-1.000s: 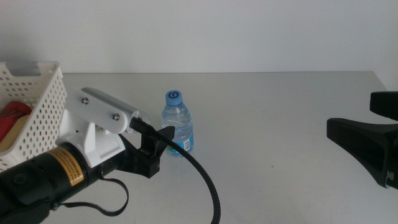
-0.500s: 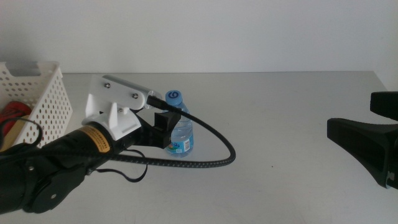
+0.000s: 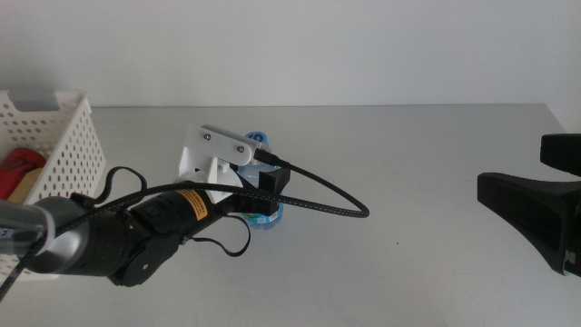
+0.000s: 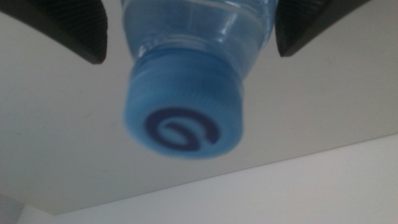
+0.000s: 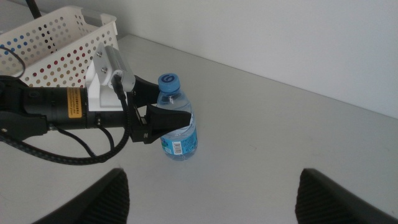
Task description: Use arms to grab the bottles and put them into the dustbin to the left of the table.
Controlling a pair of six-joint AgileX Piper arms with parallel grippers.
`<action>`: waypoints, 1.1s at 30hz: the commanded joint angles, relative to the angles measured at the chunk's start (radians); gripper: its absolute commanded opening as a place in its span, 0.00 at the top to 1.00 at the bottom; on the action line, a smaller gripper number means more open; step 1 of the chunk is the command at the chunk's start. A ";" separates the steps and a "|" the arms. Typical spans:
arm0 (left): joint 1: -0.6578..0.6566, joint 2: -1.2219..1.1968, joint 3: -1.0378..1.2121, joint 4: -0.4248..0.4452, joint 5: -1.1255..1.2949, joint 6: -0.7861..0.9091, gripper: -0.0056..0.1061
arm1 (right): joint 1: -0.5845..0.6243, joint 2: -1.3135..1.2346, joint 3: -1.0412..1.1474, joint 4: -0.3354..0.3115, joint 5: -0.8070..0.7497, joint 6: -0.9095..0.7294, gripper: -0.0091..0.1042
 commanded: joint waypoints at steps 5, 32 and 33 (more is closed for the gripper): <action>0.001 0.102 -0.035 -0.023 -0.237 -0.003 0.13 | 0.003 -0.003 -0.035 -0.008 -0.069 -0.012 0.27; 0.009 -0.472 -0.306 0.075 0.989 -0.087 0.97 | 0.003 -0.003 -0.035 -0.008 -0.069 -0.012 0.27; 0.025 -0.485 -0.352 0.072 1.077 -0.066 0.97 | 0.003 -0.003 -0.035 -0.008 -0.069 -0.012 0.27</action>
